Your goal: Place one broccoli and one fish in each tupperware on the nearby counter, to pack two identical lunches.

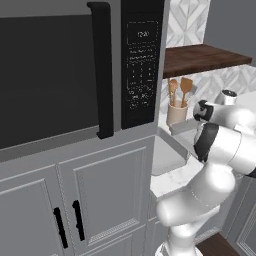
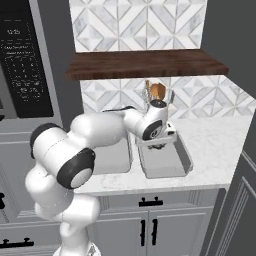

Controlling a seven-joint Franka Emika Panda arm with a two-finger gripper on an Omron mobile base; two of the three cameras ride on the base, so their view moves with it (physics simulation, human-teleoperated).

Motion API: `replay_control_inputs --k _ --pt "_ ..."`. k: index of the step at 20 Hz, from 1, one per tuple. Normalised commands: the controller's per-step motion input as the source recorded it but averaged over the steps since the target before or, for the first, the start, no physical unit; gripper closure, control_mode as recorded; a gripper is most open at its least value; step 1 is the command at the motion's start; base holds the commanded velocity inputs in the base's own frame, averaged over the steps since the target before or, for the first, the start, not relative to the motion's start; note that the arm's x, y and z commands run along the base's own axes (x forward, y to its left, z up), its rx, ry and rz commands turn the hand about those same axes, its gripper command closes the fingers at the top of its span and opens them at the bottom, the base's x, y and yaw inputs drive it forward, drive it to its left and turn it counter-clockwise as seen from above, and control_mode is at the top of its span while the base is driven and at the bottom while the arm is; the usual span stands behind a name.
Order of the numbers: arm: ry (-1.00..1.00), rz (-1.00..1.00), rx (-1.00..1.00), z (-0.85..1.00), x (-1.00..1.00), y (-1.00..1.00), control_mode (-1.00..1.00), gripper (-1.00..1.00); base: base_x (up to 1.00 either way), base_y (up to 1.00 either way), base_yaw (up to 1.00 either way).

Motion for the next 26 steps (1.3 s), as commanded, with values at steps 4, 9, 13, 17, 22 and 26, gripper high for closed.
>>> replay_control_inputs --k 4,9,13,17,22,26 --pt "0.01 0.01 0.0 -0.34 0.33 -0.38 -1.0 1.0 0.0 0.0 0.0" --pt "0.01 0.0 0.0 -0.36 0.46 -0.29 -1.0 1.0 0.0 0.0 0.0" --pt "0.02 0.01 0.0 -0.41 0.27 -0.28 -1.0 1.0 0.0 0.0 0.0" --pt "0.0 0.0 0.0 -0.39 0.19 -0.02 -1.0 1.0 0.0 0.0 0.0" --pt "0.0 0.0 0.0 -0.4 0.23 0.0 -1.0 1.0 0.0 0.0 0.0" --pt "0.0 0.0 0.0 -0.32 0.23 0.0 -1.0 1.0 0.0 0.0 0.0"
